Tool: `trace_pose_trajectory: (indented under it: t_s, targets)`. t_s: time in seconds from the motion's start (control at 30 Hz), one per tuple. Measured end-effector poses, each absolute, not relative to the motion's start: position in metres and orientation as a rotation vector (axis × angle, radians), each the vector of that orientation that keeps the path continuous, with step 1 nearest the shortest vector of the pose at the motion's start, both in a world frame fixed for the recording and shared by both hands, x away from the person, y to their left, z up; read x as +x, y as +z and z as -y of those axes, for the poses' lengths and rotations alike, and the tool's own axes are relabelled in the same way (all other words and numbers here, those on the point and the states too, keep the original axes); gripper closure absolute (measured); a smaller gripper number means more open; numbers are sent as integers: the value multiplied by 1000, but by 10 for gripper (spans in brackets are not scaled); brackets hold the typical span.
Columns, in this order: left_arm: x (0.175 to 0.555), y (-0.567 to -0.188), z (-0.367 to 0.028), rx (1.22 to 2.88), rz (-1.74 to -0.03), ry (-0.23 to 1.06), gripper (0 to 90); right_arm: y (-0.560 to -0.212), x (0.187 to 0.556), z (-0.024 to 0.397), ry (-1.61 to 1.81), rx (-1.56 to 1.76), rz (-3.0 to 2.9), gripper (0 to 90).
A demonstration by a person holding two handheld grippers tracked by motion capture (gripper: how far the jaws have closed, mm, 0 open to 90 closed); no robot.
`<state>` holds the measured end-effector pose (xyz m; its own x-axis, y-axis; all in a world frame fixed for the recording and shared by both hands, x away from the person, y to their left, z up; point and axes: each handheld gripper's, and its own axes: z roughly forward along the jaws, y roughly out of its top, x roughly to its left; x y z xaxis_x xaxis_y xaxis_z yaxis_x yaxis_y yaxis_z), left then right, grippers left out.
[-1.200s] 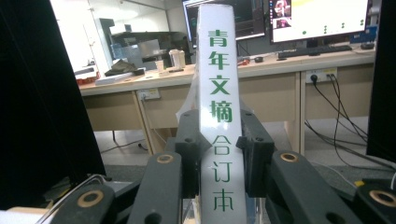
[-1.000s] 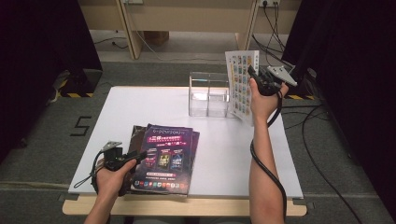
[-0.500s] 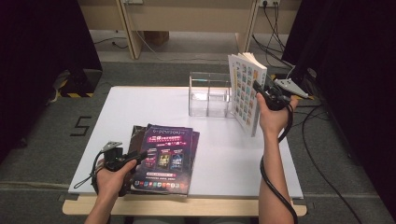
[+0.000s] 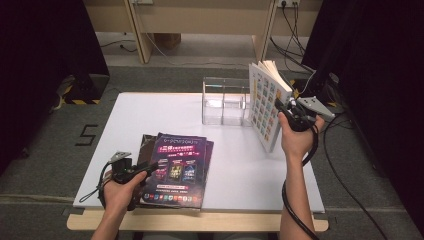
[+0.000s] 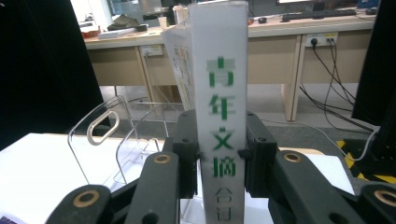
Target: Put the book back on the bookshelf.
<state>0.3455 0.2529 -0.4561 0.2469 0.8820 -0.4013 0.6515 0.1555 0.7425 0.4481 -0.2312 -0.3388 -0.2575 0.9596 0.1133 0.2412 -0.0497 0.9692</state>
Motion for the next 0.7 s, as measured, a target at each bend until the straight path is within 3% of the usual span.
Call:
trace_pose_trajectory:
  t_s: [0.7]
  targets:
    - [345,-457,-252,1568,-1476,300,483,-337,422,229,1307,1250,-1504,692]
